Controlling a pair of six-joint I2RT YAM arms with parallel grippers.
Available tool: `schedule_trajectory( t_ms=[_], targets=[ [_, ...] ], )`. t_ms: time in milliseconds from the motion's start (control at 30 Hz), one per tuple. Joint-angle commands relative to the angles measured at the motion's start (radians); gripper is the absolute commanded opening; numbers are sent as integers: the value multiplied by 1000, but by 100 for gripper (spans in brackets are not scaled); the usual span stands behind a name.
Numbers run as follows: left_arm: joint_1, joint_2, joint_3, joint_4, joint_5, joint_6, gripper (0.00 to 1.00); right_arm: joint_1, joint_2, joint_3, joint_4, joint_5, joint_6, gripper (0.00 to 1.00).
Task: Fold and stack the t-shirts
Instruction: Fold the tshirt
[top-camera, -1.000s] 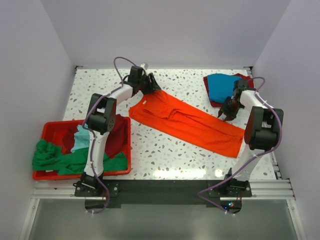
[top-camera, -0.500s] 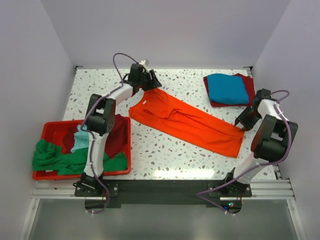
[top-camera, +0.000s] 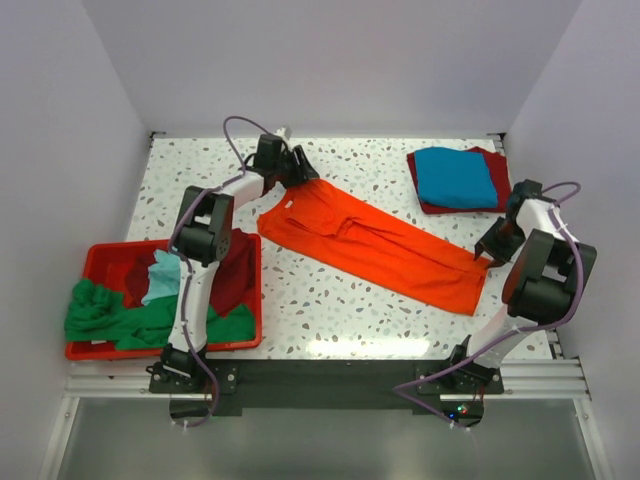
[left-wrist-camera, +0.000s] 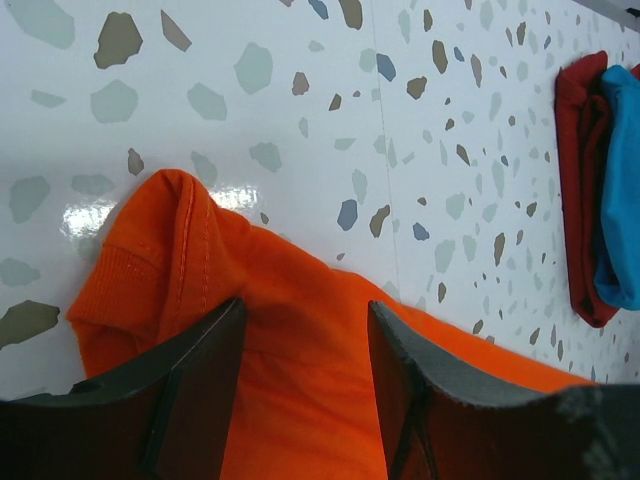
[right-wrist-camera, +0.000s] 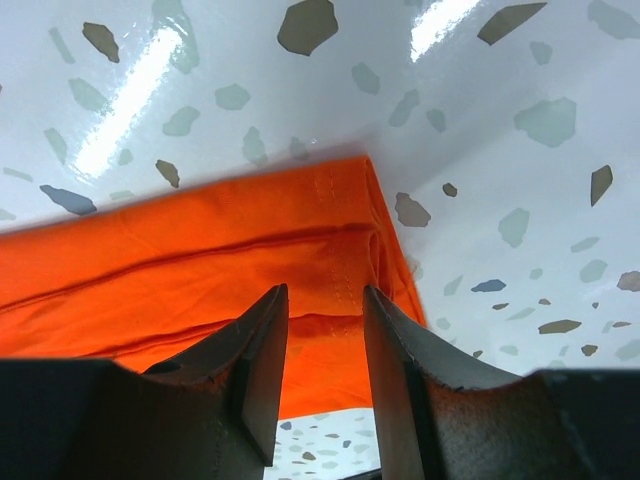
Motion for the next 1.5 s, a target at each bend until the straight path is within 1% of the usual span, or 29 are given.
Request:
schedule_trajectory(
  t_ms=[0,400,500,533,700,733,800,833,900,967,1000,1133,1267,1300,1433,1467],
  targets=[
    [7,10,39,27,0,12,57,-11,0,-9,-2,30,-15,40],
    [7,-12,22,5,-5,48,57,-30,69,11,41,21,-33,38],
    [7,-10,23,2,-5,54,57,-30,80,14,41,18,-36,33],
    [7,-12,25,2,-3,54,57,-30,72,14,41,18,-38,30],
    [7,-19,23,5,-8,57,57,-30,23,14,10,30,-53,22],
    [7,-19,23,5,-8,55,57,-30,15,9,-2,31,-53,15],
    [7,-18,22,10,-8,52,57,-30,-17,-11,-12,31,-53,8],
    [7,-18,22,11,-9,51,57,-31,-29,-17,-25,33,-53,3],
    [7,-21,22,13,-8,49,57,-30,-66,-40,-33,36,-52,0],
    [7,-24,20,13,-14,55,57,-30,-89,-61,-42,38,-52,0],
    [6,-39,17,4,-37,66,57,-30,-130,-83,-42,41,-49,0],
    [4,-65,11,-2,-58,91,57,-30,-155,-110,-45,28,-39,0],
    [-11,-96,20,-9,-89,121,57,-28,-180,-130,-44,24,-36,3],
    [-17,-104,25,-42,-97,127,57,-30,-186,-133,-44,22,-38,7],
    [-66,-144,52,-84,-152,175,57,-28,-197,-149,-45,21,-36,9],
    [-76,-163,53,-91,-155,181,58,-27,-201,-150,-44,24,-38,12]
  ],
)
